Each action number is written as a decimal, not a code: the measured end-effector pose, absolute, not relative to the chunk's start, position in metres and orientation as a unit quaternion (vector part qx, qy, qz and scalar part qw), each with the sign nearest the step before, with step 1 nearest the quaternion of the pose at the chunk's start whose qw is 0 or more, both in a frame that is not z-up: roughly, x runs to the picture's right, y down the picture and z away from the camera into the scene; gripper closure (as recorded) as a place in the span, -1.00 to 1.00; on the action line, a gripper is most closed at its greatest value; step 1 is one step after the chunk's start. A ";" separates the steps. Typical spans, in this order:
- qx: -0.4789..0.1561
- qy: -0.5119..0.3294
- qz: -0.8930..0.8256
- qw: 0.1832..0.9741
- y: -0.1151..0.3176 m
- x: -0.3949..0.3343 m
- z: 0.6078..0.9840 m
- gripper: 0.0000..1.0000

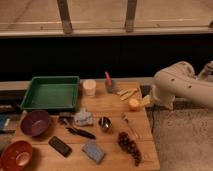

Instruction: Stack bowls on top of each other

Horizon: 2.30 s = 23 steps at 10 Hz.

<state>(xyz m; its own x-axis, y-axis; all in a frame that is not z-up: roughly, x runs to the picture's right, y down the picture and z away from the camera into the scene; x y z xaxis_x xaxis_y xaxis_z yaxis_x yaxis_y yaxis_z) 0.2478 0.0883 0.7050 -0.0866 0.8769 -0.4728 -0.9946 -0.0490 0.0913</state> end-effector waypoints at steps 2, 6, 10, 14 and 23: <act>-0.147 0.201 0.709 0.660 0.088 0.248 0.705 -0.60; -0.147 0.201 0.709 0.660 0.088 0.248 0.705 -0.60; -0.146 0.207 0.704 0.663 0.087 0.248 0.705 -0.60; -0.161 0.207 0.650 0.713 0.070 0.184 0.719 -0.60; -0.237 0.129 0.514 0.814 0.091 -0.034 0.698 -0.60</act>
